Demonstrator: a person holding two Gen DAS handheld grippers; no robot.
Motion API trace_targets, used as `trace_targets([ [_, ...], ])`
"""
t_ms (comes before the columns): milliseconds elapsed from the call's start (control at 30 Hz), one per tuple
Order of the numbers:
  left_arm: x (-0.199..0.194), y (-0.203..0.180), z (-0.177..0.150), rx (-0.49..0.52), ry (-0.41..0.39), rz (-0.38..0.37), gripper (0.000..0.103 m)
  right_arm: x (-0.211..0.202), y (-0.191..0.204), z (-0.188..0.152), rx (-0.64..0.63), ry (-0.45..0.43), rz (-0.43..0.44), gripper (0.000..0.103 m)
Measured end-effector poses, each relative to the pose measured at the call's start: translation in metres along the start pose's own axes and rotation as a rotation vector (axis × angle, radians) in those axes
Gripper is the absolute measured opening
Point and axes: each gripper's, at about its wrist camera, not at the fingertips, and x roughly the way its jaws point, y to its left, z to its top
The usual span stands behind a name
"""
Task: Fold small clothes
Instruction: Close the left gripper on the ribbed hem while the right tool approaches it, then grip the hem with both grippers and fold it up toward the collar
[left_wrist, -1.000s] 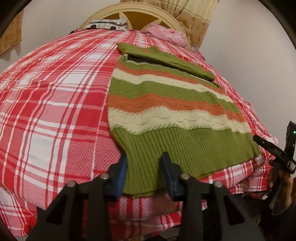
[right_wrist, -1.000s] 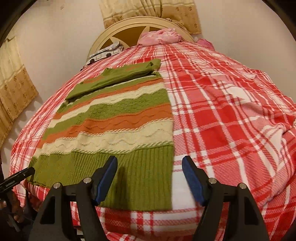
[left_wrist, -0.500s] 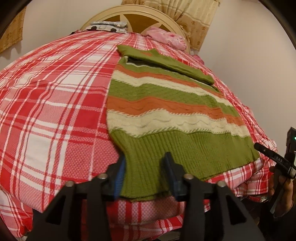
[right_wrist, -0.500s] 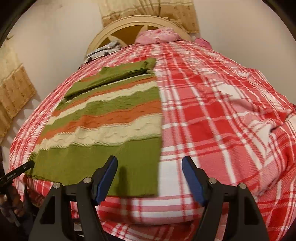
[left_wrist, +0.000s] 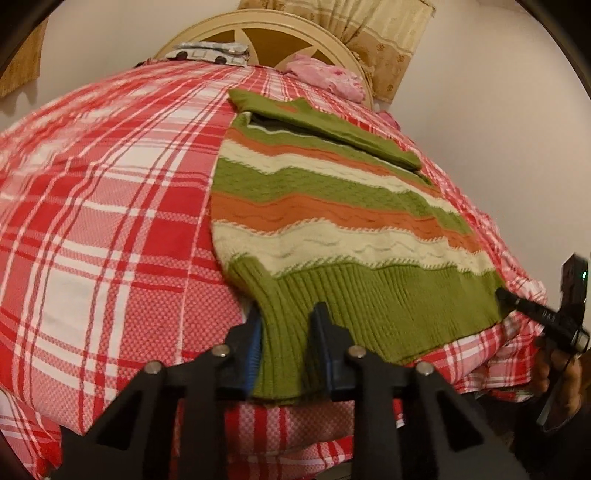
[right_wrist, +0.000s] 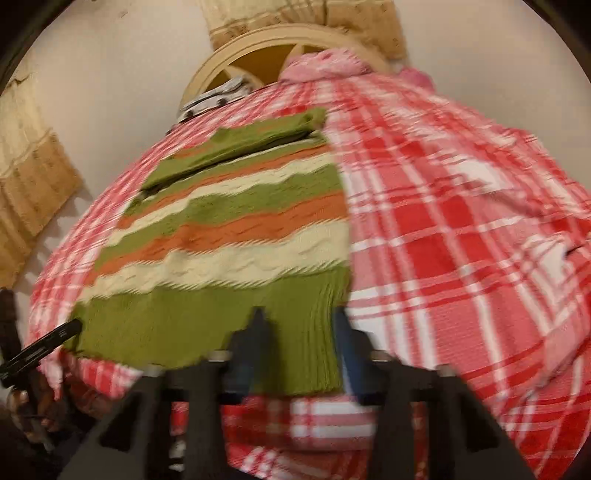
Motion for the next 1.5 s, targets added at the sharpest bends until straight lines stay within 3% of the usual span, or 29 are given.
trace_targets([
  [200, 0.002, 0.004, -0.001, -0.037, -0.009, -0.018, 0.030, 0.001, -0.008, -0.001, 0.068, -0.003, 0.063, 0.026],
  [233, 0.001, 0.005, 0.000, -0.039, -0.008, -0.029, 0.027, 0.000, -0.009, -0.001, 0.072, -0.002, 0.070, 0.025],
  [267, 0.001, 0.006, 0.001, -0.036, -0.003, -0.039, 0.021, 0.000, -0.009, -0.001, 0.076, 0.003, 0.086, 0.013],
  [300, 0.000, 0.008, 0.002, -0.036, -0.001, -0.057, 0.009, 0.000, -0.010, -0.002, 0.086, 0.002, 0.116, 0.010],
  [433, -0.019, 0.016, 0.011, -0.050, -0.082, -0.079, 0.008, -0.018, -0.013, 0.003, 0.098, -0.086, 0.168, 0.009],
  [567, -0.034, 0.007, 0.027, 0.002, -0.136, -0.095, 0.008, -0.041, -0.011, 0.018, 0.092, -0.186, 0.188, 0.009],
  [833, -0.034, 0.001, 0.074, 0.013, -0.201, -0.143, 0.008, -0.054, 0.007, 0.064, 0.062, -0.290, 0.179, 0.008],
  [1200, -0.014, -0.009, 0.138, 0.062, -0.250, -0.163, 0.008, -0.037, 0.021, 0.138, 0.048, -0.327, 0.167, 0.008],
  [1500, 0.017, -0.002, 0.191, 0.011, -0.247, -0.150, 0.008, -0.004, 0.020, 0.205, 0.070, -0.335, 0.152, 0.008],
])
